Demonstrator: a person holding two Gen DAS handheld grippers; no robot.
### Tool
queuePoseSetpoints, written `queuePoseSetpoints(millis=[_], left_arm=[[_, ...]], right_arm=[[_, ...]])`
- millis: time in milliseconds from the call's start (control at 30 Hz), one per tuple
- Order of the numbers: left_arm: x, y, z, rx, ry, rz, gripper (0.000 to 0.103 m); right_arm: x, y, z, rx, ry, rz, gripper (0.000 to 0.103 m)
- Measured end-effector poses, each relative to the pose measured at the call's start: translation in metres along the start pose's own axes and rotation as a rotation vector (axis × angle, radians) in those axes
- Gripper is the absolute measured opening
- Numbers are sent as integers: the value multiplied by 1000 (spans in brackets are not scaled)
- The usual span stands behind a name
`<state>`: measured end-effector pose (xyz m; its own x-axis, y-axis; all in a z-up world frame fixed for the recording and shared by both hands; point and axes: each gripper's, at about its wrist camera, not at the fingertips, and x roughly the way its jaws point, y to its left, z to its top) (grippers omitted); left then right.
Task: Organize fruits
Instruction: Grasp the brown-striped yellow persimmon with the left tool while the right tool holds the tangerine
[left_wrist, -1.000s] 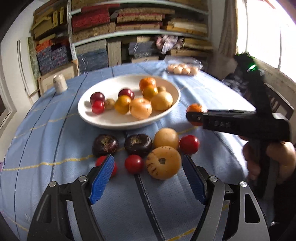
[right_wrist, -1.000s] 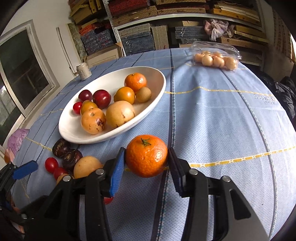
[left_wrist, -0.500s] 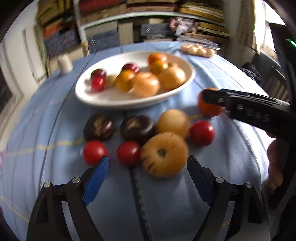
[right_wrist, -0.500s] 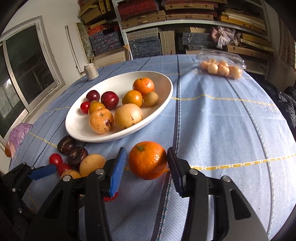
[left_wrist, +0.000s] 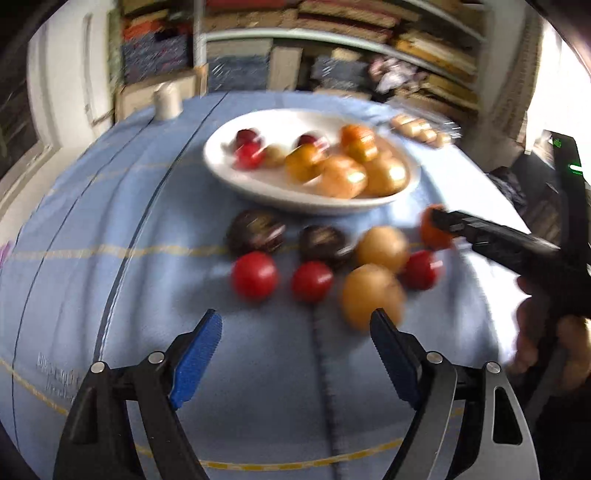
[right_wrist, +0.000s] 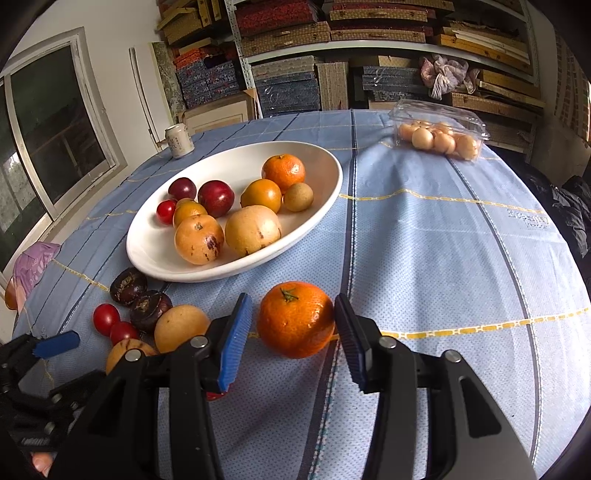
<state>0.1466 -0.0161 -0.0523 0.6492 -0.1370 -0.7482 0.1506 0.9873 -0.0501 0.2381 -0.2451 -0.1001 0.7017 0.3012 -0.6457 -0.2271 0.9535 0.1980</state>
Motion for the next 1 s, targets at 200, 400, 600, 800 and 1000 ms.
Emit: queuePoseSetpoints(millis=[200,400,600,800,1000], left_arm=[[18,-43,4,131,-32,62,83],[25,-27,0,79,-14,51,46],[16,-11,-7,46,-25,69,46],[10,-3,-13,47,-30,67,46],[21,6,-15,37,34,54,53]], right_arm=[[0,-1,0,12,4,6,46],[0,-3,-1,12,7,6,46],[1,-4,0,18,10,0,46],[4,-2,-1,-14,32,-1,46],[7,0,-3,-42,54,-3,58]])
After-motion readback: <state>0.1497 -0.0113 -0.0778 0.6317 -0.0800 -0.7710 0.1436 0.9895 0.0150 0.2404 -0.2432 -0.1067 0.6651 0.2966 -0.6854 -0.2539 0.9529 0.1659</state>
